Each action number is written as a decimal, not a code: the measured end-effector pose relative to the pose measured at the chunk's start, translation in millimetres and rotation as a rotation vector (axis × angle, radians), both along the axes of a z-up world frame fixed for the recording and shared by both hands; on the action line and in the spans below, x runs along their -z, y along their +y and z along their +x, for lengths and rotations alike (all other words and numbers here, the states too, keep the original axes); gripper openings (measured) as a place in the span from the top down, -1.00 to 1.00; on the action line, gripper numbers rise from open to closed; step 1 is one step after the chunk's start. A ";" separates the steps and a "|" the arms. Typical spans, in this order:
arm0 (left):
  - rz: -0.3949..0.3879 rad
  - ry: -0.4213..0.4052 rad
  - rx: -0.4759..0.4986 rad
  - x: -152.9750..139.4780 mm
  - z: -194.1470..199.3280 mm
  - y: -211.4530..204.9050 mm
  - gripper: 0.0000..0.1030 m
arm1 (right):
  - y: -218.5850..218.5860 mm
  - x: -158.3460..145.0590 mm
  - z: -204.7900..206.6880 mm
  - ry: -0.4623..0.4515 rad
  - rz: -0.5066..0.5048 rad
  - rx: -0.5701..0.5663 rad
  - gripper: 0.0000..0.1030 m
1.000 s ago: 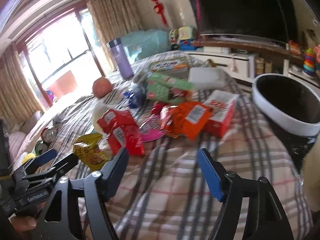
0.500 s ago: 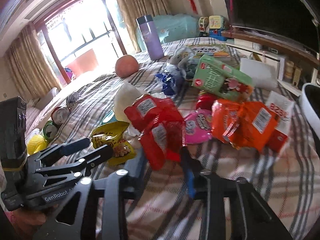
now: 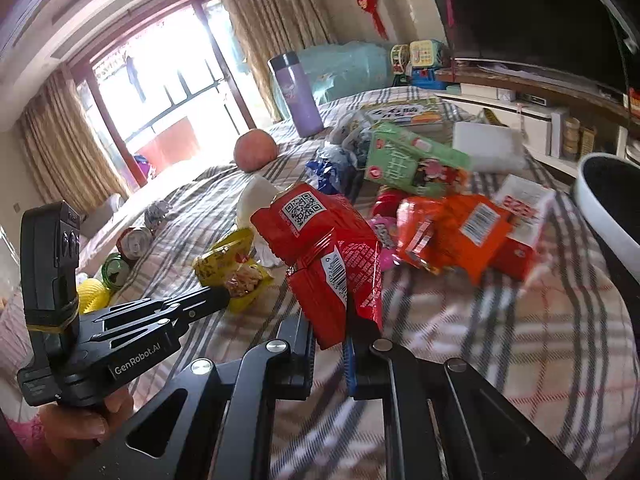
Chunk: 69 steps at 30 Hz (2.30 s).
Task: Collect trash
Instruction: 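Grasp the red snack bag with the right tool while the left tool grasps the yellow snack bag, then carry both held bags over the black trash bin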
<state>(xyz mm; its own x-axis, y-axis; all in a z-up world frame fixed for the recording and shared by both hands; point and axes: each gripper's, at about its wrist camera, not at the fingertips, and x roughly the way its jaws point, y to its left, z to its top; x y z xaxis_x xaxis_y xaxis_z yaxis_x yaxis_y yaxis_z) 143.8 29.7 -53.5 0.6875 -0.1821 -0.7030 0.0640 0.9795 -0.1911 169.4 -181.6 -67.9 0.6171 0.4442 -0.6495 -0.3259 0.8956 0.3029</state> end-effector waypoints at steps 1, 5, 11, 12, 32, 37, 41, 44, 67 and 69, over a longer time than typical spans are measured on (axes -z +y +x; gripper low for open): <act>0.000 -0.005 0.007 -1.3 -2.4 -2.1 0.99 | -3.0 -1.3 -2.9 -0.004 0.005 0.006 0.79; 0.006 -0.033 0.041 -8.7 -17.0 -11.5 1.00 | -16.2 -7.5 -13.0 -0.021 0.014 0.036 0.79; 0.007 -0.056 0.073 -17.8 -29.8 -20.1 1.00 | -33.1 -11.3 -23.4 -0.029 0.026 0.078 0.79; 0.003 -0.057 0.078 -18.8 -30.4 -20.6 1.00 | -36.3 -11.8 -24.7 -0.029 0.030 0.087 0.79; 0.012 -0.110 0.324 -45.1 -21.3 -100.1 1.00 | -126.0 -22.6 -48.5 -0.054 0.035 0.304 0.79; 0.017 -0.108 0.378 -44.3 -1.8 -122.8 1.00 | -153.2 -23.5 -47.8 -0.042 0.046 0.369 0.79; 0.018 -0.106 0.412 -41.0 16.9 -142.4 1.00 | -171.3 -24.9 -43.7 -0.037 0.045 0.407 0.79; 0.016 -0.107 0.435 -41.1 30.5 -154.2 1.00 | -185.4 -25.5 -38.2 -0.030 0.045 0.431 0.79; 0.003 -0.088 0.504 -33.8 133.1 -245.3 1.00 | -259.3 -26.6 25.2 0.045 0.062 0.507 0.78; 0.003 -0.085 0.508 -32.1 137.9 -250.2 1.00 | -263.1 -24.8 29.0 0.056 0.063 0.511 0.78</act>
<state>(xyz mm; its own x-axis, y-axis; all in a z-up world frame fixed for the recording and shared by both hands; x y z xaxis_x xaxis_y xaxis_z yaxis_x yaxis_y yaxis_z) 281.7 -220.5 -21.4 0.5670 -0.5063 -0.6498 0.5474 0.8210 -0.1621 198.4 -444.7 -43.1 0.7307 0.1344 -0.6693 0.1666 0.9157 0.3657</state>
